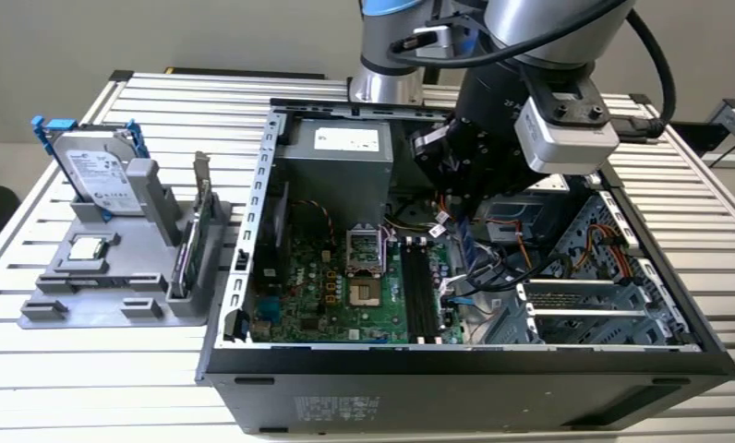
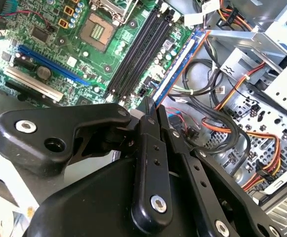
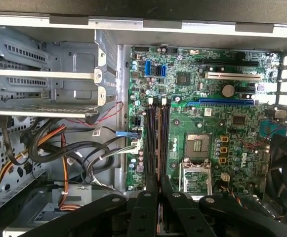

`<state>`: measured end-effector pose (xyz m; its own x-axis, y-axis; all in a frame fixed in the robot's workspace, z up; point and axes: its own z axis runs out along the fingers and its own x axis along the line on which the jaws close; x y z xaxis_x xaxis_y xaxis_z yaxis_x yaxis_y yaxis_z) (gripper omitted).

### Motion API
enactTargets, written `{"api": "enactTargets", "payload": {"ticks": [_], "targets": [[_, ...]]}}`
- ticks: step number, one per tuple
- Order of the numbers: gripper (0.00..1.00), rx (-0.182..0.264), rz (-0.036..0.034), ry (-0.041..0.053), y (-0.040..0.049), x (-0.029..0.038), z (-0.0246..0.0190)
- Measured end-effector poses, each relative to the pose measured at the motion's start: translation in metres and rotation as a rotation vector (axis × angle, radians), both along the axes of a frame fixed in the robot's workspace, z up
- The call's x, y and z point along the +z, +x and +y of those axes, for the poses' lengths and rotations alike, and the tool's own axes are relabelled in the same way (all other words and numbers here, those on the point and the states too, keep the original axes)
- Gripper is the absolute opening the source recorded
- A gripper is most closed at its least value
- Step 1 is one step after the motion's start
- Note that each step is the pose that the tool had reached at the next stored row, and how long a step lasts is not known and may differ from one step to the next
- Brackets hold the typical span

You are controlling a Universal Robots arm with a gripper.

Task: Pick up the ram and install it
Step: 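Insert the ram into the slot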

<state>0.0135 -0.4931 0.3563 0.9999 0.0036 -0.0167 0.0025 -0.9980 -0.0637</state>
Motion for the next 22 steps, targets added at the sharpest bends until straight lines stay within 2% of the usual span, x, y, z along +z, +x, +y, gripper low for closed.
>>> {"api": "enactTargets", "payload": {"ticks": [22], "targets": [[0.0,0.0,0.0,-0.0007,0.0,-0.0154,0.0]]}}
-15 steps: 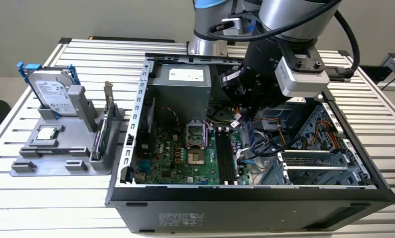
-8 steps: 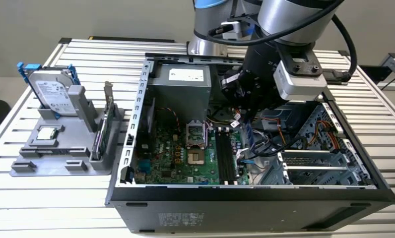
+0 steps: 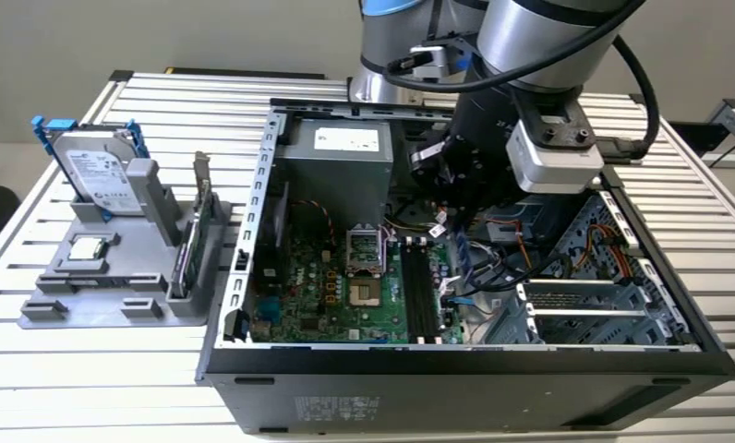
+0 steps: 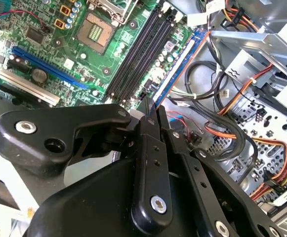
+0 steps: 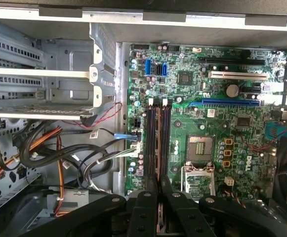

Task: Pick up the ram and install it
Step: 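Insert the ram into the slot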

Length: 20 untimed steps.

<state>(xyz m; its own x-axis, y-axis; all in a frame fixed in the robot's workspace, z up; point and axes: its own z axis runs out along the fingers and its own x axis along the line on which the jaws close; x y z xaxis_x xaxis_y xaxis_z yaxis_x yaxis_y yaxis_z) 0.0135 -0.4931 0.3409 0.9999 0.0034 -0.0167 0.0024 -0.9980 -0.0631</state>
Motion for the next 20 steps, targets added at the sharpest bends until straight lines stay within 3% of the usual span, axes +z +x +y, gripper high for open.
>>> {"api": "enactTargets", "payload": {"ticks": [9,20], "targets": [[0.0,0.0,0.0,0.0001,0.0,-0.0058,0.0],[0.0,0.0,0.0,0.0001,0.0,-0.0084,0.0]]}}
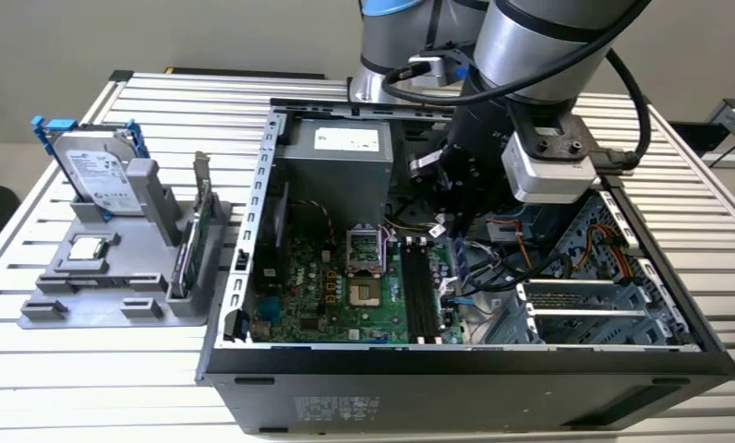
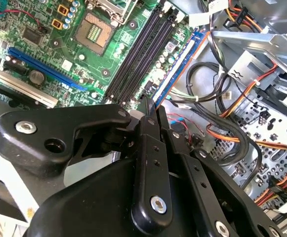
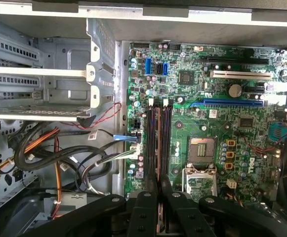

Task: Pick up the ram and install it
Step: 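Insert the ram into the slot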

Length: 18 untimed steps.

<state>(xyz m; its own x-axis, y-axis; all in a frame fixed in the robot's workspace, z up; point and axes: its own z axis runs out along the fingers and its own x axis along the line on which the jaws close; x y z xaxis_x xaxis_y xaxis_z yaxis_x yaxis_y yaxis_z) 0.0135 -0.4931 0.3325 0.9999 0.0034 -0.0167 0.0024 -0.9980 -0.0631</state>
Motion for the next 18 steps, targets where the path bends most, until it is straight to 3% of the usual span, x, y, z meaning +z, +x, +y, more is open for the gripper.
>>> {"api": "enactTargets", "payload": {"ticks": [18], "targets": [[0.0,0.0,0.0,-0.0001,0.0,-0.0058,0.0]]}}
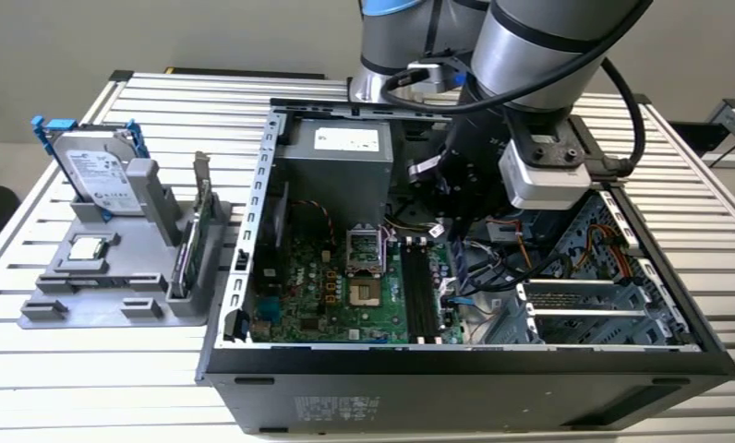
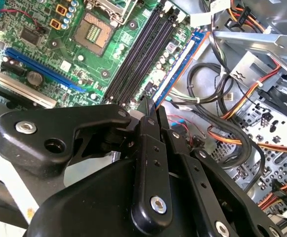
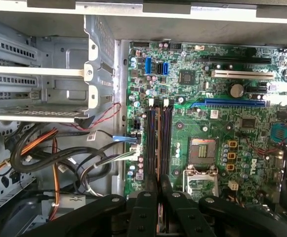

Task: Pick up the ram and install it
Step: 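Insert the ram into the slot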

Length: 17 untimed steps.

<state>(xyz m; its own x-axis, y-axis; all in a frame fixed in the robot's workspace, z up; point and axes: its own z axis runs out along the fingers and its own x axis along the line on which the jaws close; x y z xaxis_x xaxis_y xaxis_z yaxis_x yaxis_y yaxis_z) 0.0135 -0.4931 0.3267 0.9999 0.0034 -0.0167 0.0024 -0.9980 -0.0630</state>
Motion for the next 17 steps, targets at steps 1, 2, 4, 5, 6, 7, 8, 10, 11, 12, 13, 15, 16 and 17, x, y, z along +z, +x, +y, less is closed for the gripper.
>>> {"api": "enactTargets", "payload": {"ticks": [1,2,4,5,6,7,8,10,11,12,13,15,16,17], "targets": [[0.0,0.0,0.0,-0.0002,0.0,-0.0003,0.0],[0.0,0.0,0.0001,-0.0004,0.0,-0.0006,0.0],[0.0,0.0,0.0,-0.0007,0.0,-0.0013,0.0],[0.0,0.0,0.0,-0.0009,0.0,-0.0016,0.0],[0.0,0.0,0.0,-0.0011,0.0,-0.0019,0.0],[0.0,0.0,0.0,-0.0012,0.0,-0.0023,0.0],[0.0,0.0,0.0,-0.0013,0.0,-0.0026,0.0],[0.0,0.0,0.0,-0.0013,0.0,-0.0035,0.0],[0.0,0.0,0.0,-0.0015,-0.0001,-0.004,0.0],[0.0,0.0,0.0,-0.0014,-0.0001,-0.0046,0.0],[0.0,0.0,0.0,-0.0015,-0.0001,-0.0052,0.0],[0.0,0.0,0.0,-0.0018,-0.0001,-0.0065,0.0],[0.0,0.0,0.0,-0.0021,0.0,-0.0072,0.0],[0.0,0.0,0.0,-0.0023,0.0,-0.0078,0.0]]}}
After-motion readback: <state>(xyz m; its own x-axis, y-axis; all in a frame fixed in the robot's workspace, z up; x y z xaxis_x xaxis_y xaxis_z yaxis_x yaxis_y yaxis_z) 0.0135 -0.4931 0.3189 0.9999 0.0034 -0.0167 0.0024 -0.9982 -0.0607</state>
